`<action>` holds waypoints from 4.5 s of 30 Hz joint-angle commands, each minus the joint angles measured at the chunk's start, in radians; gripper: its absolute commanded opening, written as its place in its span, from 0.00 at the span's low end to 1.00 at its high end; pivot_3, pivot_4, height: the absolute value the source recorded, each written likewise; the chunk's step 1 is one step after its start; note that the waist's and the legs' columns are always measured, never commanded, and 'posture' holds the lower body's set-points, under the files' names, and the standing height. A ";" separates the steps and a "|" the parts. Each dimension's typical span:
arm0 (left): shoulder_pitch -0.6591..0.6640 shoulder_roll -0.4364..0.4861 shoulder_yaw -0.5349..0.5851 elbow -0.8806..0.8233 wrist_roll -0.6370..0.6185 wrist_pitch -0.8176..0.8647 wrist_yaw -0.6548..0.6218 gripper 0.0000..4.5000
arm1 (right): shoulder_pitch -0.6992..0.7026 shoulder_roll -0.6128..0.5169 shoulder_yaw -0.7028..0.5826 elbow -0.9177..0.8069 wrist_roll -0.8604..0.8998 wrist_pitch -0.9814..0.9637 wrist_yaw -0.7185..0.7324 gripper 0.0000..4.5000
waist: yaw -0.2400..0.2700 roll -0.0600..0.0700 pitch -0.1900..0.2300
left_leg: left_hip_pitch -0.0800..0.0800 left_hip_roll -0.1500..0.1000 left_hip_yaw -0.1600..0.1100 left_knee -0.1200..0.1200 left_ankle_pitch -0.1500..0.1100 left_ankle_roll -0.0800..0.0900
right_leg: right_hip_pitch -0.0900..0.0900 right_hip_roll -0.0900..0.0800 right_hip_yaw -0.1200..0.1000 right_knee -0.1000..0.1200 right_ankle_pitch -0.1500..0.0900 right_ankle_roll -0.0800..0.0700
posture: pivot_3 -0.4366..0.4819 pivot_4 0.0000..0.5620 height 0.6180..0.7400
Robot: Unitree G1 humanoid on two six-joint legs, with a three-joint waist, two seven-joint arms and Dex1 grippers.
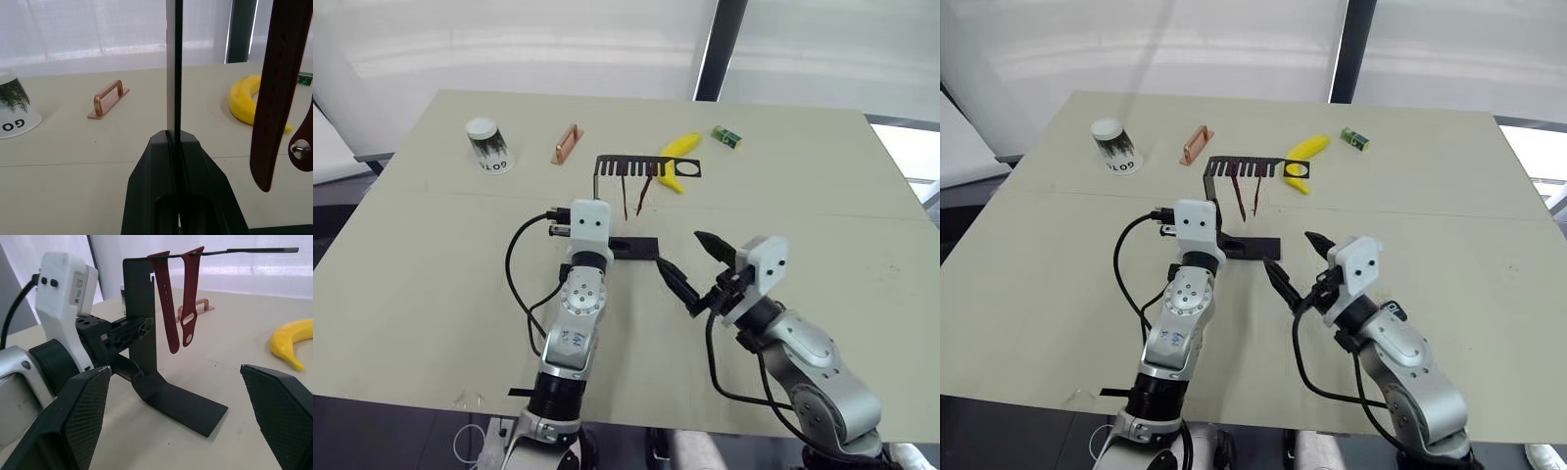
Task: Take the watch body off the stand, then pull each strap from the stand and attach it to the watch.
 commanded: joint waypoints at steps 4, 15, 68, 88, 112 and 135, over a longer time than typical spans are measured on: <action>0.002 -0.033 -0.019 0.000 0.009 -0.023 0.021 0.01 | -0.124 0.099 0.039 0.060 -0.090 -0.014 -0.102 1.00 | 0.000 0.000 0.000 | 0.000 0.000 0.000 0.000 0.000 0.000 | -0.001 0.000 -0.001 0.000 0.000 0.000 | 0.48 0.27 0.91; 0.046 -0.015 -0.052 -0.011 0.016 -0.074 -0.012 0.01 | -0.215 0.163 0.042 0.205 -0.147 -0.028 -0.125 1.00 | -0.001 0.000 0.000 | -0.001 0.000 0.000 0.000 0.000 0.001 | -0.001 0.000 -0.001 0.000 0.000 0.000 | 0.48 0.27 0.91; 0.040 0.003 -0.040 -0.024 -0.031 -0.087 -0.095 0.00 | -0.313 0.221 0.098 0.363 -0.306 -0.270 -0.088 0.01 | -0.001 0.000 0.000 | -0.018 0.001 -0.002 0.011 0.000 0.003 | -0.015 -0.002 -0.003 0.007 0.000 0.000 | 0.48 0.27 0.91; 0.033 0.014 -0.004 -0.013 -0.014 -0.083 -0.080 0.14 | -0.122 0.025 0.087 0.120 -0.300 -0.306 0.043 0.00 | -0.004 0.000 0.000 | -0.017 0.001 -0.002 0.011 0.000 0.003 | -0.015 -0.002 -0.003 0.007 0.000 0.000 | 0.48 0.27 0.91; 0.315 0.602 0.177 -0.282 -0.483 -0.052 -0.920 0.98 | 0.062 -0.203 -0.192 -0.002 0.232 -0.118 0.338 0.00 | -0.004 0.000 0.000 | -0.017 0.001 -0.003 0.012 -0.001 0.003 | -0.015 -0.002 -0.004 0.008 -0.001 -0.002 | 0.48 0.27 0.91; -0.127 0.694 0.239 -0.138 -1.310 0.711 -1.220 1.00 | -0.105 -0.233 -0.022 0.074 0.540 0.101 0.503 0.00 | -0.022 0.000 0.000 | -0.017 0.001 -0.004 0.013 -0.001 0.002 | -0.015 -0.001 -0.003 0.008 -0.001 -0.001 | 0.48 0.27 0.91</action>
